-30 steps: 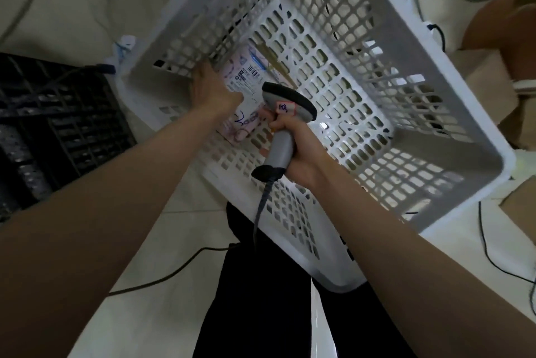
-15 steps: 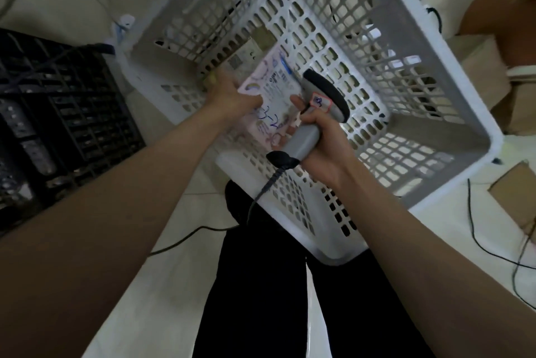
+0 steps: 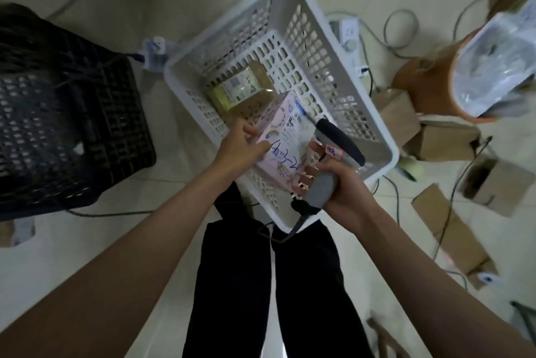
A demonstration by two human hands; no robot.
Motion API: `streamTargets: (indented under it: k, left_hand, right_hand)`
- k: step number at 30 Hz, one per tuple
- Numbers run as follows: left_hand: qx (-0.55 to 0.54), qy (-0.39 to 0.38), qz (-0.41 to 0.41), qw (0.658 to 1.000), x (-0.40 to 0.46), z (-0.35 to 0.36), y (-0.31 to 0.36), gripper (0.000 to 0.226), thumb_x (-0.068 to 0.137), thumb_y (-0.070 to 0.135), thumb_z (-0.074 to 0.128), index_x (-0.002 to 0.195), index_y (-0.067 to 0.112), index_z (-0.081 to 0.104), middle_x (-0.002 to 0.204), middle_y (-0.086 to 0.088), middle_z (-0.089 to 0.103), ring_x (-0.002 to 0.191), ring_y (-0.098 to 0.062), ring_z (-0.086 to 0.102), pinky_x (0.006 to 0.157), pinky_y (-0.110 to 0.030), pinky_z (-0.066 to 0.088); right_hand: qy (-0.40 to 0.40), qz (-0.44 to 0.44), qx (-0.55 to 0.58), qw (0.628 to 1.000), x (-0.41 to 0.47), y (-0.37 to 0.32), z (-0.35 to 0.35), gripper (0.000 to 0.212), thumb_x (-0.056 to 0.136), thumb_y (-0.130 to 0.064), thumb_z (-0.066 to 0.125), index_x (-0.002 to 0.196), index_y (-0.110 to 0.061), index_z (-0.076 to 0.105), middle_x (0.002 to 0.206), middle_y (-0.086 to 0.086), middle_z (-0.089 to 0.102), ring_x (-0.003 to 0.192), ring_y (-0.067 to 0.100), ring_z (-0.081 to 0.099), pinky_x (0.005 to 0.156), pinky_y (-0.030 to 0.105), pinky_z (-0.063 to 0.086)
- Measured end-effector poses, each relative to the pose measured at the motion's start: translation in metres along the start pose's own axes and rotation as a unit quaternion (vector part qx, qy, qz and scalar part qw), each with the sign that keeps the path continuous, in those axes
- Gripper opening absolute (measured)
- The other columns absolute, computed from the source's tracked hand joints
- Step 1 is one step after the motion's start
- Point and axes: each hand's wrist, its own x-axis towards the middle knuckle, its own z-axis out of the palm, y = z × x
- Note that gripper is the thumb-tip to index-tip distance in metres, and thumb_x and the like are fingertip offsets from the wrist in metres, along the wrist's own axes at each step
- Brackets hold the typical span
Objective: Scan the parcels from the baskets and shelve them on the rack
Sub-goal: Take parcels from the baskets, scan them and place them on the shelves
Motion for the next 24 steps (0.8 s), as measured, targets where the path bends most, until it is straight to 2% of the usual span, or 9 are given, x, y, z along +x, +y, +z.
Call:
streamTargets:
  k: [2, 7, 10, 12, 14, 16, 17, 20, 24]
  left_hand:
    - [-0.034, 0.015, 0.0, 0.999, -0.025, -0.012, 0.006, 0.027, 0.087, 0.024, 0.074, 0.094, 0.028, 0.048, 0.1, 0.013, 0.052, 0.09, 0.005, 0.05, 0.064, -0.022, 0.039]
    - [-0.107, 0.055, 0.005, 0.993, -0.116, -0.058, 0.044, 0.028, 0.082, 0.023, 0.075, 0.097, 0.025, 0.052, 0.104, 0.003, 0.057, 0.091, -0.007, 0.057, 0.071, -0.026, 0.047]
    - [-0.15, 0.099, 0.022, 0.983, -0.176, -0.089, 0.071, 0.026, 0.086, 0.012, 0.074, 0.099, 0.02, 0.053, 0.099, 0.003, 0.058, 0.085, -0.007, 0.058, 0.064, -0.012, 0.046]
    - [-0.173, 0.121, 0.033, 0.977, -0.216, -0.109, 0.089, 0.025, 0.088, 0.007, 0.072, 0.102, 0.015, 0.054, 0.098, 0.002, 0.059, 0.086, -0.011, 0.059, 0.062, -0.01, 0.045]
    - [-0.187, 0.136, 0.045, 0.972, -0.256, -0.129, 0.106, 0.026, 0.089, 0.004, 0.071, 0.107, 0.011, 0.053, 0.106, -0.007, 0.062, 0.095, -0.018, 0.06, 0.073, -0.018, 0.048]
    - [-0.196, 0.153, 0.056, 0.967, -0.296, -0.148, 0.121, 0.025, 0.09, 0.001, 0.07, 0.107, 0.008, 0.053, 0.118, -0.018, 0.063, 0.103, -0.026, 0.062, 0.086, -0.031, 0.051]
    - [-0.199, 0.163, 0.061, 0.964, -0.315, -0.157, 0.128, 0.025, 0.09, 0.001, 0.07, 0.107, 0.007, 0.053, 0.121, -0.022, 0.063, 0.103, -0.028, 0.063, 0.087, -0.033, 0.052]
    - [-0.204, 0.205, 0.081, 0.954, -0.369, -0.177, 0.14, 0.028, 0.089, 0.0, 0.071, 0.112, -0.002, 0.054, 0.12, -0.026, 0.064, 0.082, -0.014, 0.062, 0.061, -0.014, 0.05]
    - [-0.234, 0.258, 0.106, 0.931, -0.441, -0.189, 0.15, 0.028, 0.087, 0.001, 0.074, 0.109, 0.0, 0.056, 0.113, -0.02, 0.068, 0.088, -0.014, 0.065, 0.069, -0.014, 0.053]
  right_hand:
    - [-0.009, -0.006, -0.027, 1.0, -0.029, -0.01, 0.015, 0.044, 0.092, -0.001, 0.052, 0.132, -0.016, 0.063, 0.124, 0.013, 0.055, 0.11, 0.033, 0.047, 0.112, 0.057, 0.035]
    - [-0.034, -0.01, -0.094, 0.995, -0.117, -0.032, 0.081, 0.044, 0.079, -0.006, 0.062, 0.122, -0.013, 0.06, 0.122, 0.016, 0.053, 0.11, 0.032, 0.049, 0.106, 0.05, 0.042]
    - [-0.061, -0.017, -0.117, 0.991, -0.172, -0.039, 0.123, 0.04, 0.09, -0.002, 0.054, 0.127, -0.014, 0.059, 0.123, 0.017, 0.056, 0.111, 0.032, 0.053, 0.101, 0.047, 0.044]
    - [-0.079, -0.029, -0.152, 0.985, -0.208, -0.043, 0.149, 0.041, 0.097, -0.002, 0.049, 0.135, -0.014, 0.059, 0.126, 0.017, 0.06, 0.113, 0.033, 0.056, 0.104, 0.049, 0.045]
    - [-0.098, -0.043, -0.19, 0.976, -0.245, -0.046, 0.176, 0.046, 0.098, -0.001, 0.047, 0.142, -0.012, 0.055, 0.127, 0.018, 0.062, 0.114, 0.034, 0.056, 0.109, 0.051, 0.043]
    - [-0.119, -0.052, -0.217, 0.968, -0.282, -0.049, 0.201, 0.041, 0.098, 0.0, 0.048, 0.137, -0.008, 0.057, 0.13, 0.021, 0.062, 0.117, 0.037, 0.055, 0.112, 0.053, 0.041]
    - [-0.127, -0.051, -0.228, 0.964, -0.299, -0.049, 0.211, 0.035, 0.097, 0.0, 0.049, 0.13, -0.008, 0.06, 0.134, 0.023, 0.061, 0.121, 0.04, 0.056, 0.115, 0.055, 0.04]
    - [-0.145, -0.042, -0.261, 0.953, -0.343, -0.049, 0.237, 0.019, 0.097, -0.002, 0.051, 0.11, -0.008, 0.063, 0.139, 0.025, 0.059, 0.131, 0.044, 0.053, 0.116, 0.062, 0.035]
    - [-0.185, -0.024, -0.317, 0.93, -0.395, -0.048, 0.263, 0.02, 0.097, -0.004, 0.052, 0.11, -0.009, 0.066, 0.117, 0.016, 0.068, 0.11, 0.035, 0.06, 0.117, 0.059, 0.034]
